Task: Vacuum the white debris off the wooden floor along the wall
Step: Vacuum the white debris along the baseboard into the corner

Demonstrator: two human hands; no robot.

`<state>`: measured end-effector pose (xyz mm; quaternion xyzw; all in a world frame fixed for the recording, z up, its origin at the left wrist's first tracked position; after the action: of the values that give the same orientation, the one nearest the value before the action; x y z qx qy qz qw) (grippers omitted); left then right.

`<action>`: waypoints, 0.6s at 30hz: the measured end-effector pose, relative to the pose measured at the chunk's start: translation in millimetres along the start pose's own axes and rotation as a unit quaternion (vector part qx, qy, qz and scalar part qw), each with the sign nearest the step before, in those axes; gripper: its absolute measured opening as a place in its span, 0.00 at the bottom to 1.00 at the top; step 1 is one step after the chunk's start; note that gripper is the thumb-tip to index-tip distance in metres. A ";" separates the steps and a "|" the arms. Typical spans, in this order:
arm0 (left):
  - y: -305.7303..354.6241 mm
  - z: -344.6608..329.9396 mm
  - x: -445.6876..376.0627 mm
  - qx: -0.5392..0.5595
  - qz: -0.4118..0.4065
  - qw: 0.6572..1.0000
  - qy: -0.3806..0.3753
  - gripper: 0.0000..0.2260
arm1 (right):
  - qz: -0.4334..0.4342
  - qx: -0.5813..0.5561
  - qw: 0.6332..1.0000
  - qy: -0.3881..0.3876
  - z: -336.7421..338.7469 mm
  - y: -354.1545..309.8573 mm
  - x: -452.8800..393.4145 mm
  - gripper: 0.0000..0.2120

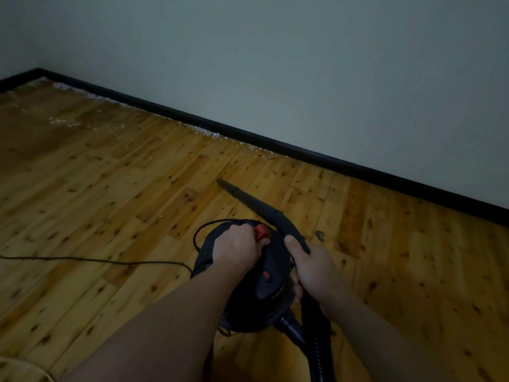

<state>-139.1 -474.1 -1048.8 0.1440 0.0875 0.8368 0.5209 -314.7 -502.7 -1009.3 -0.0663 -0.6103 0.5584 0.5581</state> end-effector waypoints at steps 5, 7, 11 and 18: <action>-14.5 5.8 5.6 0.014 0.027 1.000 0.004 0.17 | -0.009 0.047 0.998 -0.041 1.3 -12.6 3.9 0.29; -18.7 7.0 8.7 0.029 0.038 0.999 0.001 0.17 | -0.020 0.055 0.997 -0.057 6.1 -19.0 6.8 0.28; -25.3 8.6 16.2 0.043 0.047 0.998 0.003 0.17 | -0.053 0.065 0.993 -0.078 15.1 -30.7 11.7 0.24; -33.9 8.4 25.7 0.061 0.070 0.996 0.013 0.17 | -0.096 0.084 0.985 -0.112 26.0 -42.6 15.1 0.24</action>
<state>-118.2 -436.1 -1047.1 0.1707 0.1346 0.8660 0.4504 -316.7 -523.5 -961.5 0.1029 -0.6236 0.5549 0.5409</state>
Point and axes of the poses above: each hand's wrist, its own x-axis away from the middle knuckle, its own z-axis out of the back of the hand, y = z × x, the point moved 3 cm from there along -x, towards the middle knuckle, and after that the axes turned 11 degrees about -z, right-handed, at the moved point
